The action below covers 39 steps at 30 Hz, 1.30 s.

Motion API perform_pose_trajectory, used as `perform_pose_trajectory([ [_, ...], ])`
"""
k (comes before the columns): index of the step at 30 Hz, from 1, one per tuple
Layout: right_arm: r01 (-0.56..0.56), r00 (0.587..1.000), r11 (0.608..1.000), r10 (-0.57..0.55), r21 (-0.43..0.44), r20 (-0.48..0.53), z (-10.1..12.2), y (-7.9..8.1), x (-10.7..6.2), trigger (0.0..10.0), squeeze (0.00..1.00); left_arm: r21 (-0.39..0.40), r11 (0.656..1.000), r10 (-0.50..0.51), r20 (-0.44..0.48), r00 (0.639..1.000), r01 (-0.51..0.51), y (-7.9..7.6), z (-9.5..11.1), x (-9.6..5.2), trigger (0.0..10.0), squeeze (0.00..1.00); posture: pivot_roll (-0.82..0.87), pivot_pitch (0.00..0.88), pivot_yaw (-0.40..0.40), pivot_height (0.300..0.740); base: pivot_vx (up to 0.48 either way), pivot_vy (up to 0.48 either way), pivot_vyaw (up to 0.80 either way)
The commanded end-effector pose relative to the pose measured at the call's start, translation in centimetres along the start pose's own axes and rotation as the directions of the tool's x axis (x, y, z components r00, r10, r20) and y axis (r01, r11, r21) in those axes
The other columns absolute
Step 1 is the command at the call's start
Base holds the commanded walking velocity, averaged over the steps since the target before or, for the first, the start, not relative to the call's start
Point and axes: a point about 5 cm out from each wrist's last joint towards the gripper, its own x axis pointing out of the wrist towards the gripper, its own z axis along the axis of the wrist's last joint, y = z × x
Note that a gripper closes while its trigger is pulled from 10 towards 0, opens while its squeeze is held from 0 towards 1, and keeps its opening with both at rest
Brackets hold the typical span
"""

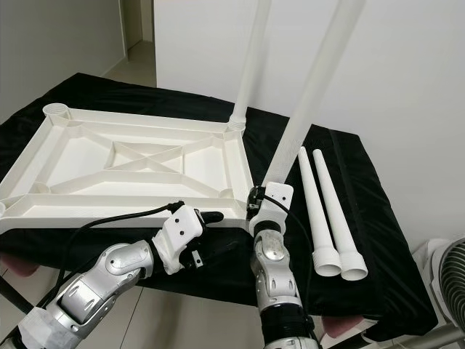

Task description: Building children table

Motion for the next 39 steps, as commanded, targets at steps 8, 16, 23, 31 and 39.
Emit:
perform_pose_trajectory([
  [8,0.046,0.993,0.999,-0.046,-0.007,-0.106,-2.0,-1.0,-0.5,10.0,0.0,0.001,0.991,-0.131,0.004,0.991,0.131,-1.0,0.2,0.2,10.0,0.0,0.0,0.0,-0.134,0.74,0.0,0.0,0.0],
  [16,-0.103,0.994,0.993,0.105,0.061,-0.041,-0.8,-0.7,-0.1,10.0,1.0,0.005,0.992,-0.129,0.005,0.992,0.129,-0.9,0.2,0.3,10.0,0.0,0.0,0.0,-0.142,0.74,0.0,0.0,0.0],
  [23,-0.256,0.966,0.966,0.254,-0.036,-0.046,-0.4,-1.3,0.4,10.0,0.79,0.008,0.992,-0.127,0.006,0.992,0.127,-0.7,0.2,0.4,10.0,0.0,0.0,0.0,-0.132,0.74,0.0,0.0,0.0],
  [31,-0.469,0.883,0.874,0.46,-0.126,-0.095,-0.5,-2.5,0.9,10.0,0.0,0.009,0.992,-0.126,0.005,0.992,0.126,-0.6,0.3,0.3,10.0,0.0,0.0,0.0,-0.124,0.74,0.0,0.0,0.0],
  [39,-0.554,0.832,0.81,0.548,-0.189,-0.089,0.2,-2.8,1.8,10.0,0.0,0.008,0.992,-0.127,0.004,0.992,0.127,-0.6,0.3,0.3,10.0,0.0,0.0,0.0,-0.117,0.74,0.0,0.0,0.0],
])
